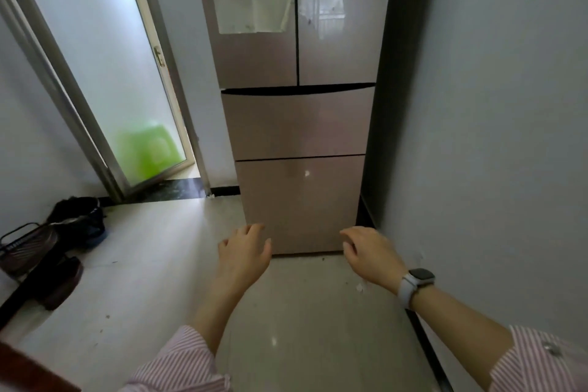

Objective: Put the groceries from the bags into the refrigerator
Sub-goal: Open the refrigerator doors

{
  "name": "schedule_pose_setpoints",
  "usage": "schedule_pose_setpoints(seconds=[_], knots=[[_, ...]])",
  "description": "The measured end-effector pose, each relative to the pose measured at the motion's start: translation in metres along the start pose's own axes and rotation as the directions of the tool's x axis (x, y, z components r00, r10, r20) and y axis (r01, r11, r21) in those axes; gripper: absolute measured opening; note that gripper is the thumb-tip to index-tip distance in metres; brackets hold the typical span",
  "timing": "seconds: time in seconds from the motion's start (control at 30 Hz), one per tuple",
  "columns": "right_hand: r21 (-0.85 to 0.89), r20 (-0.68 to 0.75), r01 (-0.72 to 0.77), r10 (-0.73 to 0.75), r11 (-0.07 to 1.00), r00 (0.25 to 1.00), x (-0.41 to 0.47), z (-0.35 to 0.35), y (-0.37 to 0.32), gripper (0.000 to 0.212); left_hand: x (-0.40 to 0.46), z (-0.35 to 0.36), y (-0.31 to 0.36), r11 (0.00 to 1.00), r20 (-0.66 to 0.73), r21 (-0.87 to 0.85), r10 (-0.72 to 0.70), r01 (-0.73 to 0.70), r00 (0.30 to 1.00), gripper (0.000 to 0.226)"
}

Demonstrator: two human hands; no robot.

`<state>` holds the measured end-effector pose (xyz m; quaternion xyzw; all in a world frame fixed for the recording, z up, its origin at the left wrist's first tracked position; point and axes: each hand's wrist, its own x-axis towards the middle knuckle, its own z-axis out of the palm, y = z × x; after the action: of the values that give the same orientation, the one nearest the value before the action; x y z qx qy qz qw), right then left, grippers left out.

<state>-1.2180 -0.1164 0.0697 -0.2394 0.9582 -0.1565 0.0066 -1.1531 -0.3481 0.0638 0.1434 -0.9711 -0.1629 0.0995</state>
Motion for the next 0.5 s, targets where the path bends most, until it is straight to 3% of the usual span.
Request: schedule_pose_setpoints(seconds=[0.33,0.5], knots=[[0.038,-0.077,-0.060,0.063,0.997,0.995,0.222,-0.047,0.064,0.040,0.254,0.002,0.052,0.988,-0.068,0.015,0.154,-0.154,0.986,0.043],[0.047,-0.138,0.011,-0.004,0.999,0.990,0.337,-0.050,0.106,0.040,0.359,0.036,0.063,0.988,-0.146,-0.009,0.151,-0.154,0.978,0.040]])
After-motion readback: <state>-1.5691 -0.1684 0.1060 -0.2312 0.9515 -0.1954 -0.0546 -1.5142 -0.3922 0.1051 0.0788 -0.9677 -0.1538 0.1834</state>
